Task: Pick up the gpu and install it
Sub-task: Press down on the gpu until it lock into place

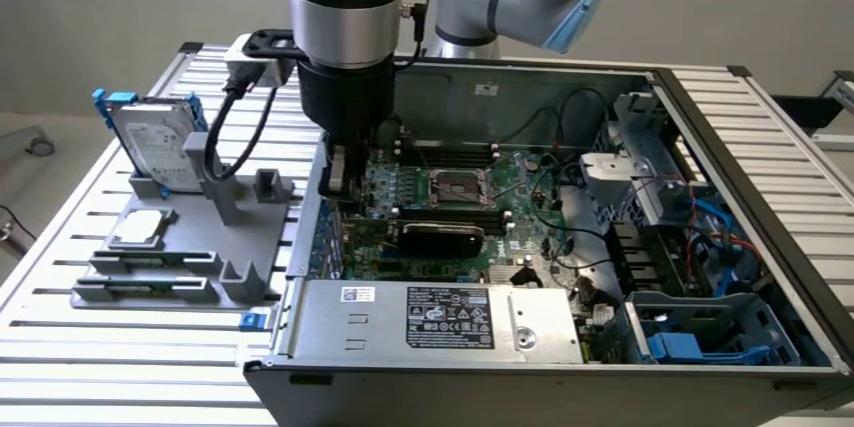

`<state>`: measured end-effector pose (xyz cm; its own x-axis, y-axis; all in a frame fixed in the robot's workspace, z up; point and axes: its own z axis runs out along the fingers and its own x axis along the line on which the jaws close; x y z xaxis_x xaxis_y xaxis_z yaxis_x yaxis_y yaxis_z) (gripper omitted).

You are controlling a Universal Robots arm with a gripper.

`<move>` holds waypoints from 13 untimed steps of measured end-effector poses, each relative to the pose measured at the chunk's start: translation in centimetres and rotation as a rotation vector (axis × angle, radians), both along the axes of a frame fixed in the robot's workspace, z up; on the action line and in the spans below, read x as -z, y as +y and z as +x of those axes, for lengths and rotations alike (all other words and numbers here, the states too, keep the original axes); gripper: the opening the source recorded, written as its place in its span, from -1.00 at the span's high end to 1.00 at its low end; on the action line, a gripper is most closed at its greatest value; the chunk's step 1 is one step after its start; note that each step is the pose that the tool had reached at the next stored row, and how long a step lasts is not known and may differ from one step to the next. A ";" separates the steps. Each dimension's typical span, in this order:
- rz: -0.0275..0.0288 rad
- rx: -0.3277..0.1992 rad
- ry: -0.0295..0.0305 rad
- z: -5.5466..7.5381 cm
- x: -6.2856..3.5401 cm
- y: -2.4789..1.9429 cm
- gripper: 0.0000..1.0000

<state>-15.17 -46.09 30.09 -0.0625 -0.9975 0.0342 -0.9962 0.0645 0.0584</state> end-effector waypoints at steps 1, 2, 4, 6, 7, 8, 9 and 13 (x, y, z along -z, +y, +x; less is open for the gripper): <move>-0.0001 0.001 0.0001 0.0 0.00 0.01 0.79; -0.0001 0.003 0.0002 0.0 -0.01 0.02 0.79; 0.0000 0.007 0.0006 0.0 0.00 0.04 0.79; -0.0001 0.012 0.0012 0.0 -0.01 0.07 0.79; -0.0001 0.015 0.0015 0.0 -0.01 0.08 0.79; -0.0001 0.017 0.0019 0.0 -0.01 0.09 0.79; -0.0001 0.020 0.0022 0.0 -0.01 0.10 0.79; -0.0001 0.028 0.0037 0.0 -0.01 0.15 0.79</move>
